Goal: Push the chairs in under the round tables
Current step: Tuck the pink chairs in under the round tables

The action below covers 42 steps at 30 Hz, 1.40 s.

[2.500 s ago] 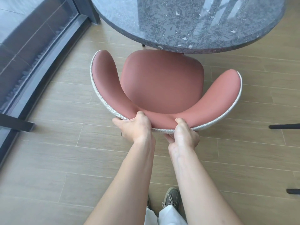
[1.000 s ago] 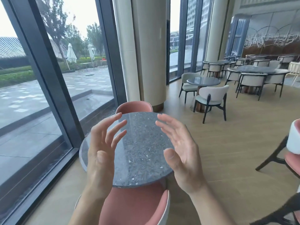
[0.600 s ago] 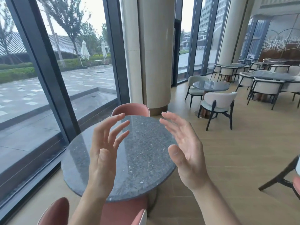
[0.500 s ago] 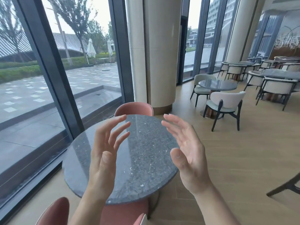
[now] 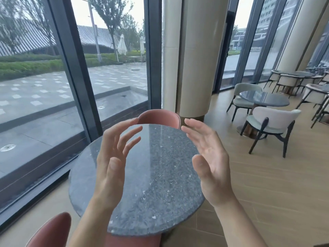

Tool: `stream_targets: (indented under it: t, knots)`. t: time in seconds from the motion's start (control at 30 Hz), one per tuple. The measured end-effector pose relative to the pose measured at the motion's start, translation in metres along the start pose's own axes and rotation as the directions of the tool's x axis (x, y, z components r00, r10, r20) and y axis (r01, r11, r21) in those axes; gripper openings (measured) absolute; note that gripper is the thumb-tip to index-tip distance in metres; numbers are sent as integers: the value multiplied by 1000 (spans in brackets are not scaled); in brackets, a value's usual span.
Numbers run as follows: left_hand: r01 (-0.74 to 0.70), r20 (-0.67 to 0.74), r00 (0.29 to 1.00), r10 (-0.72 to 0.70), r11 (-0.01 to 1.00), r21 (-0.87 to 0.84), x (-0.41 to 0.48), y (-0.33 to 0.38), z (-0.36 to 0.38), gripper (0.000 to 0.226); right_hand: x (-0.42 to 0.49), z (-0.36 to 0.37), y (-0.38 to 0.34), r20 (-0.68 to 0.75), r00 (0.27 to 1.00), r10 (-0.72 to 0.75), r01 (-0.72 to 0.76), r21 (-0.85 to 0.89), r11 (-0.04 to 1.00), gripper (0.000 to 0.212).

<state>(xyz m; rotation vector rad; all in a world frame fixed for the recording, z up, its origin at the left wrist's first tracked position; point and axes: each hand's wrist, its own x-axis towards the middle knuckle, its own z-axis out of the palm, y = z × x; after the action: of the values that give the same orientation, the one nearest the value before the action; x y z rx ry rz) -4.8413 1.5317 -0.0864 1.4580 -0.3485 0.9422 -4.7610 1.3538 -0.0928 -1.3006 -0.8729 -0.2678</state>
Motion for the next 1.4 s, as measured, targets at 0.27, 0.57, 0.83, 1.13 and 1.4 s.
stream_targets:
  t: [0.27, 0.57, 0.83, 1.13, 1.4]
  knots:
    - [97, -52, 995, -89, 975, 200, -39, 10, -58, 67, -19, 45, 36, 107, 994, 39, -49, 99, 994, 86]
    - [311, 82, 897, -435, 750, 584, -114, -33, -196, 89, -106, 148, 98, 219, 919, 328, -328, -40, 944, 78]
    - [338, 263, 747, -610, 690, 640, -207, -126, -343, 90, -211, 271, 184, 71, 824, 562, -548, -148, 823, 62]
    - [-286, 488, 5, -873, 466, 837, -323, -186, -425, 136, -352, 345, 226, 213, 377, 902, -626, -659, 417, 99]
    - [-475, 540, 68, -839, 449, 757, -331, -204, -420, 89, -363, 364, 234, 252, 163, 954, -85, -960, 268, 116]
